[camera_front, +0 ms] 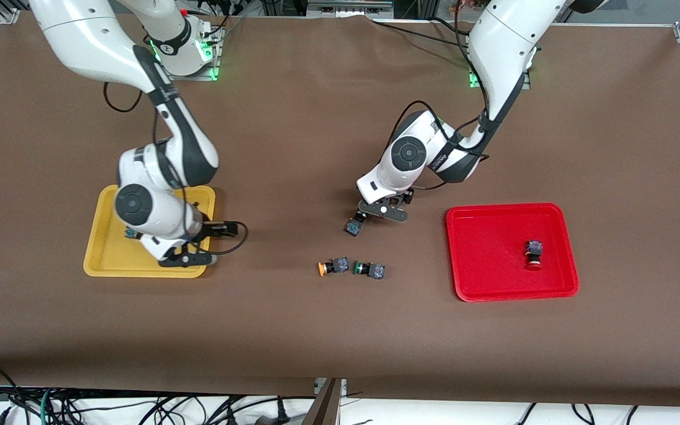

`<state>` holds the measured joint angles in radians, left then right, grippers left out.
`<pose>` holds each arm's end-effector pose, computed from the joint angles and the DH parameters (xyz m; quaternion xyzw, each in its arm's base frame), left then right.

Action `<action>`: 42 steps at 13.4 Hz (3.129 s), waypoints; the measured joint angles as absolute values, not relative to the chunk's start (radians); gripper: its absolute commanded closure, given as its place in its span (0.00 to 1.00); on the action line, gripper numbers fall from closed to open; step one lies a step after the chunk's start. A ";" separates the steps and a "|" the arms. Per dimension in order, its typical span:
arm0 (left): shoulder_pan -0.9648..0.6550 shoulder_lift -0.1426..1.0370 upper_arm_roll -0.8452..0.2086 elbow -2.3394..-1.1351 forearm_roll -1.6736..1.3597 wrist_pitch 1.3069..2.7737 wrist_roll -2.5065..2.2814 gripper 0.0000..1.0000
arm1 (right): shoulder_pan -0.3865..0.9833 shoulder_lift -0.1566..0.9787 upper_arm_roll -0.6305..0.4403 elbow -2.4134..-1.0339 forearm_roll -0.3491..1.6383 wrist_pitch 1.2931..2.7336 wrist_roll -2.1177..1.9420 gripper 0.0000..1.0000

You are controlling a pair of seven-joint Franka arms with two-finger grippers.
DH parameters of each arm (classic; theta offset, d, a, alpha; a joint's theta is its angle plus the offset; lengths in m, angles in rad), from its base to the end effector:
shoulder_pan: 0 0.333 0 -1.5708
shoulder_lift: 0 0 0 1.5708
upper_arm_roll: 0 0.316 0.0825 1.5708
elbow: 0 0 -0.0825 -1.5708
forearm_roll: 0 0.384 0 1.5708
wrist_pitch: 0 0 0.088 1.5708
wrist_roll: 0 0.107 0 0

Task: Place red and yellow buttons in trays
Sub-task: 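Grasp another red button with the left gripper while the right gripper reaches yellow, then carry the red button to the red tray while the right gripper grasps yellow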

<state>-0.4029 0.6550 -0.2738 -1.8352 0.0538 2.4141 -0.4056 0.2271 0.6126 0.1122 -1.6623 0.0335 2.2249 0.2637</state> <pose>0.5044 -0.3931 0.1783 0.9889 -0.1305 -0.0557 0.0436 0.6419 0.2188 0.2494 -0.9985 -0.0179 0.0358 0.0365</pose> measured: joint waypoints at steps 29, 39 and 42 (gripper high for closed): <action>-0.017 0.548 -0.232 -1.724 0.096 2.155 0.159 1.00 | 0.531 1.080 0.114 -1.075 0.033 2.411 1.379 0.00; 0.001 0.729 -0.183 -1.635 0.229 2.237 0.162 0.33 | 0.548 1.129 0.113 -1.026 0.033 2.430 1.389 0.12; 0.001 0.730 -0.183 -1.629 0.229 2.238 0.162 0.00 | 0.550 1.133 0.112 -1.021 0.033 2.433 1.389 0.64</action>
<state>0.0007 0.7302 -0.1829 -1.6290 0.2291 2.2377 0.1617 0.5495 1.1329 0.1122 -1.0210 0.0332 2.4331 1.3888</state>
